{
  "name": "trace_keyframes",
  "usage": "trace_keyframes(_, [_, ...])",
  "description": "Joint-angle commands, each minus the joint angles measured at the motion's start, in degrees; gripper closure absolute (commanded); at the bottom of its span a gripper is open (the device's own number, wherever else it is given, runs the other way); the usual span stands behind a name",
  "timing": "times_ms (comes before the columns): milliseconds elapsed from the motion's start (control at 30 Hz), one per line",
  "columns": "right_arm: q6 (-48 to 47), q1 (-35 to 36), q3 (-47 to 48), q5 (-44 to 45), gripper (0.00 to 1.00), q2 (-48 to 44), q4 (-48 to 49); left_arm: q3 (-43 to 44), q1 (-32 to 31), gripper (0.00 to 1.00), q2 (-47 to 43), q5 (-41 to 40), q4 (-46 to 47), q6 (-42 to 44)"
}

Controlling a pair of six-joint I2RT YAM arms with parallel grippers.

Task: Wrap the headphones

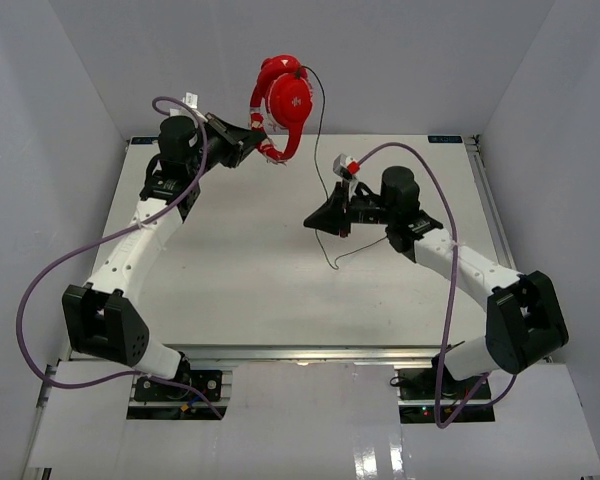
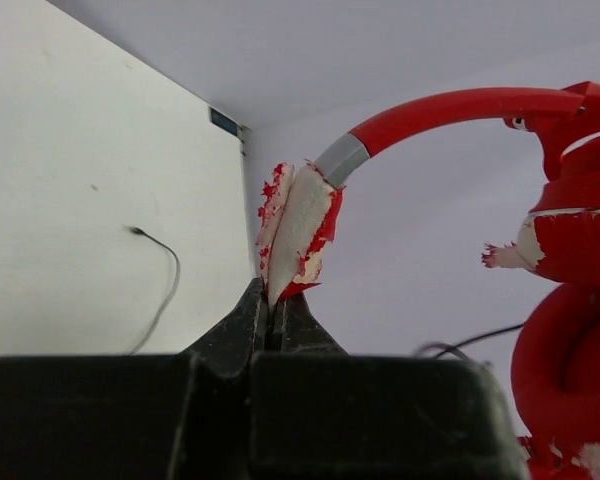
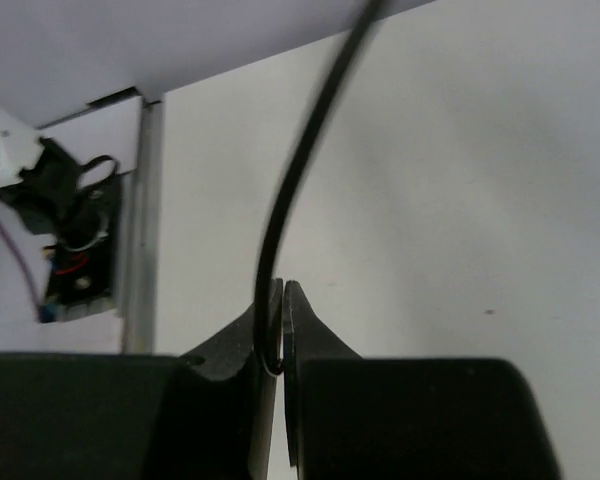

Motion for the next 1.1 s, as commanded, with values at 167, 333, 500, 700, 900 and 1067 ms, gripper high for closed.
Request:
trace_keyframes(167, [-46.72, 3.19, 26.28, 55.08, 0.92, 3.35, -62.94, 27.77, -6.25, 1.0, 17.23, -20.73, -21.52, 29.15])
trace_keyframes(333, [-66.5, 6.03, 15.84, 79.44, 0.92, -4.33, -56.58, 28.47, -8.87, 1.0, 22.95, -24.48, -25.85, 40.42])
trace_keyframes(500, [-74.85, 6.29, 19.17, 79.17, 0.92, -5.3, -58.36, 31.19, -12.29, 1.0, 28.64, -14.33, -29.17, 48.36])
trace_keyframes(700, [-73.51, 6.45, 32.99, 59.31, 0.92, -2.56, -67.88, 31.12, -15.08, 1.0, 32.74, 0.75, -29.6, 52.67])
trace_keyframes(900, [-72.69, 5.21, 34.68, 54.16, 0.92, -0.37, -65.81, 28.03, -17.33, 1.0, 31.18, 9.16, -27.0, 56.15])
trace_keyframes(1067, [-70.49, -0.45, 29.89, 48.26, 0.92, -1.19, -60.84, 21.02, -17.59, 1.0, 25.79, 13.63, -20.92, 55.28])
